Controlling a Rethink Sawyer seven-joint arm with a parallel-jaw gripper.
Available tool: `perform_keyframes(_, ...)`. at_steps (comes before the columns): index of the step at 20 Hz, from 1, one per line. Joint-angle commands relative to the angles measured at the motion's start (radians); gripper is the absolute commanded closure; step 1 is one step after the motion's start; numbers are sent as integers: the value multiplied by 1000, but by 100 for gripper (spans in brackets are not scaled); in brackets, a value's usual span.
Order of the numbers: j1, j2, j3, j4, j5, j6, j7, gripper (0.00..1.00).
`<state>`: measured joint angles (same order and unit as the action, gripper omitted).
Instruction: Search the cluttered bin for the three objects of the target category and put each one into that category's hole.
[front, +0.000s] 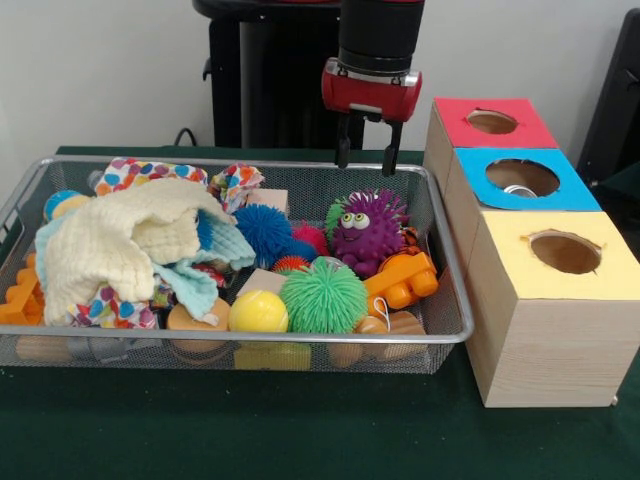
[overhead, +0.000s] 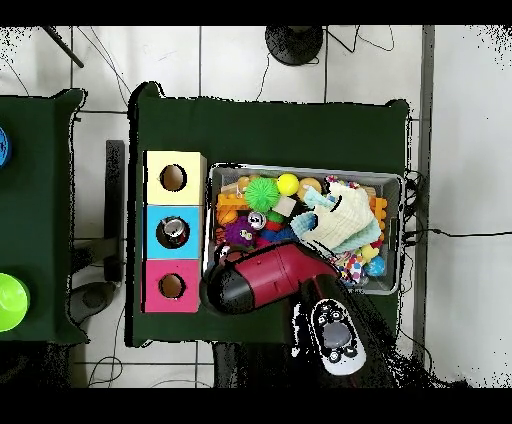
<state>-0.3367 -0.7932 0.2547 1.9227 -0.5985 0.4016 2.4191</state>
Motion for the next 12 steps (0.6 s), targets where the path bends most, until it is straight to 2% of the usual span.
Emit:
perform_keyframes(1, 7, 0, -5, -62, 27, 12, 35, 0)
perform_keyframes(7, -7, -88, 19, 3, 77, 38, 19, 0)
perform_keyframes(12, -28, -93, 33, 8, 90, 35, -11, 0)
